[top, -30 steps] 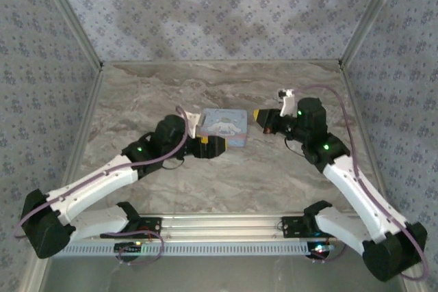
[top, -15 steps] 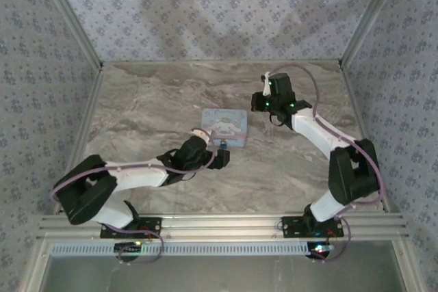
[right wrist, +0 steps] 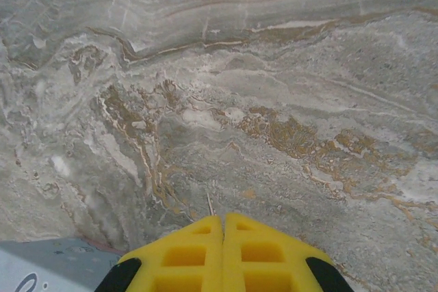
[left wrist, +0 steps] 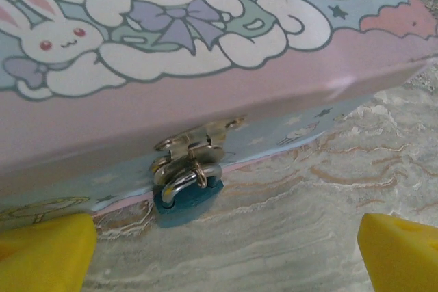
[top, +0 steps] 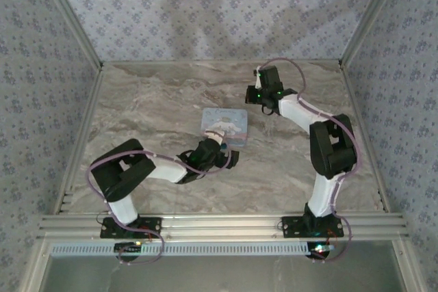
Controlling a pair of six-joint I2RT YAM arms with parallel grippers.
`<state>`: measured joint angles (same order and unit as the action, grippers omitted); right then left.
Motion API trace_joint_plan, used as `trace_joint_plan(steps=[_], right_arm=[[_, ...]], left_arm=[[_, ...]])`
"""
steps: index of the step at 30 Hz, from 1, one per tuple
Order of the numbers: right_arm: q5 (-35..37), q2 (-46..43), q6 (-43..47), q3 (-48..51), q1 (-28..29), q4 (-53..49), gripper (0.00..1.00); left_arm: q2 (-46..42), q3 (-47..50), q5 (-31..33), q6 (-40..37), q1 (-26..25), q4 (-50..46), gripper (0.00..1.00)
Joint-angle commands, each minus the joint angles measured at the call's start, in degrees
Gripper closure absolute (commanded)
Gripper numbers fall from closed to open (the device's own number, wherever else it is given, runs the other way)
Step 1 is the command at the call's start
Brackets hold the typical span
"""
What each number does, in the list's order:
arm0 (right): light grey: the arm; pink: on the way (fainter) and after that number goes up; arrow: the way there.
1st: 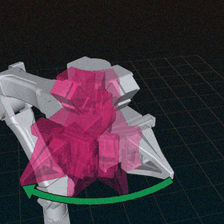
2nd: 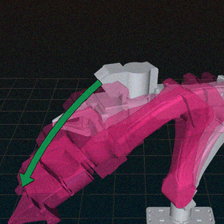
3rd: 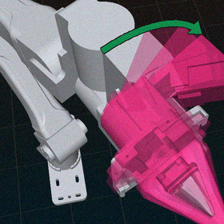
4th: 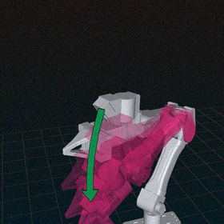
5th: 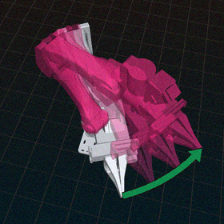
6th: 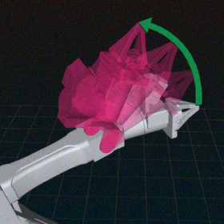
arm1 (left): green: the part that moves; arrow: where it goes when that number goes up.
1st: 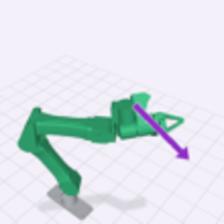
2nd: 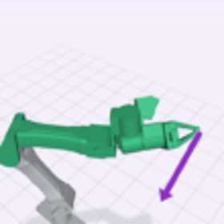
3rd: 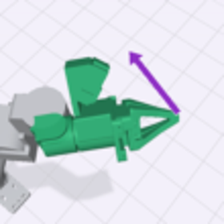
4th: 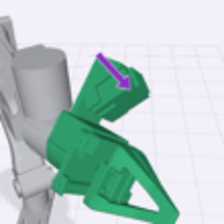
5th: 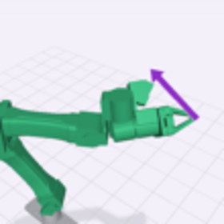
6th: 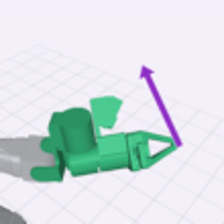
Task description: Unlock the padlock with the key
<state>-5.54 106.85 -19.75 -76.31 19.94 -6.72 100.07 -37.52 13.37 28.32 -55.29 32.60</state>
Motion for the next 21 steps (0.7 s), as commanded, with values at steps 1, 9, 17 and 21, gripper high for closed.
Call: trace_joint_plan(steps=[1,9,17,21], right_arm=[[-0.41,1.22,1.77,-2.32,0.14,-1.68,1.00],[-1.13,3.76,3.06,-2.66,1.16,-3.18,1.00],[-1.27,4.05,3.40,-1.80,1.50,-3.29,1.00],[-1.00,4.16,3.65,-1.05,1.82,-3.08,1.00]], left_arm=[[1.44,-2.94,0.63,-2.45,-0.35,3.31,0.02],[5.88,-3.70,-3.66,-2.15,-0.09,8.61,0.07],[6.96,-2.43,-10.60,-2.88,1.82,15.03,0.18],[7.96,-0.56,-18.21,-0.31,4.81,21.58,0.29]])
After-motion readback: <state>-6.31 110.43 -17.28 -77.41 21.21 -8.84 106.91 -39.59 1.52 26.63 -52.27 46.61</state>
